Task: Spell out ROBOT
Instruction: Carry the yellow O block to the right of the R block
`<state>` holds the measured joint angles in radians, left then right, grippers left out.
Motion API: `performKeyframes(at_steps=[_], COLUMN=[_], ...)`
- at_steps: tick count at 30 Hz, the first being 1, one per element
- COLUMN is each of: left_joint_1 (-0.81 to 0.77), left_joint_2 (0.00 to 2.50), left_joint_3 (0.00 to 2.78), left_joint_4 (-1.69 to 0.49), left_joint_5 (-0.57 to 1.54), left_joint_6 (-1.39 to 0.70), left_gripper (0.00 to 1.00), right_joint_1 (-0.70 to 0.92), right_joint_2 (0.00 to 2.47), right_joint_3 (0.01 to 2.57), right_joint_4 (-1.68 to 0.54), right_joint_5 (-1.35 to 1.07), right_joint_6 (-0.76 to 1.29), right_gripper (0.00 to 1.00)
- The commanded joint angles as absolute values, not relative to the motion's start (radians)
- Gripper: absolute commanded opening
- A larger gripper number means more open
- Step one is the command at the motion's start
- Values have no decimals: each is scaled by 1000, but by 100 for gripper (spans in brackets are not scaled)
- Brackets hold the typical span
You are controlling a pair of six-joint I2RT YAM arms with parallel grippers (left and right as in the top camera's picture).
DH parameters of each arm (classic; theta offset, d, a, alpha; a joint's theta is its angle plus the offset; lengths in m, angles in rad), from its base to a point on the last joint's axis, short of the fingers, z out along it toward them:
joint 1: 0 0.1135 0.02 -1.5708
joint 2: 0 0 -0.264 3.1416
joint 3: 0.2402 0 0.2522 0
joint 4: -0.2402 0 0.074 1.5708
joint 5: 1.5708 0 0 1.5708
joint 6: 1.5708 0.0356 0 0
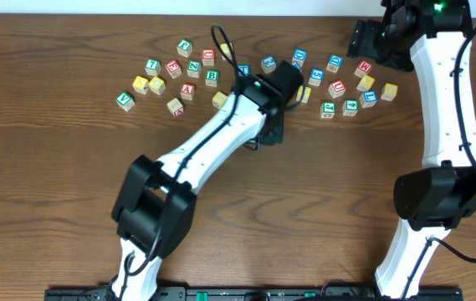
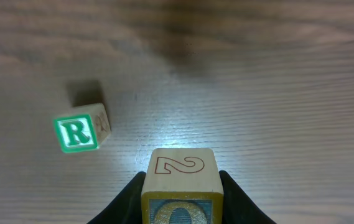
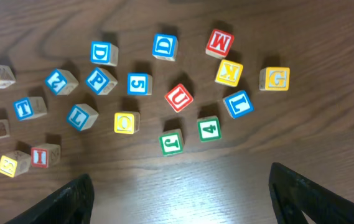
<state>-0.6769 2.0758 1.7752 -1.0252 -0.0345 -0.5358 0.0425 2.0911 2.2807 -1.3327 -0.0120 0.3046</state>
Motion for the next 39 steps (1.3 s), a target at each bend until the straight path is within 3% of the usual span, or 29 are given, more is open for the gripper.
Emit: performKeyframes(at_steps=[1,20,37,38,39], left_joint_1=[-678,-639,-578,-579,-579], left_joint_2=[2122,2171,2171,2171,2171], left_joint_3=[1749,1595,1588,1588,1588], left_joint_4=[-1031,-856,-824,-824,-825], left_joint_5=[-93,-95,-95,-95,-95], left_joint_6=[-619,-670,-667,-667,-667], left_gripper=[23,24,24,25,33], right_joint_1=[41,41,41,41,41], right_joint_2=[2076,2076,2076,2076,2076], right_joint_3=[2296,2296,2296,2296,2296], right_joint_4=[-1344,-1377,-1378,-1377,-1377], right_joint_5=[-18,-18,-18,-18,-18], right_joint_6=[290,290,290,290,290], right_gripper=[84,83,83,83,84])
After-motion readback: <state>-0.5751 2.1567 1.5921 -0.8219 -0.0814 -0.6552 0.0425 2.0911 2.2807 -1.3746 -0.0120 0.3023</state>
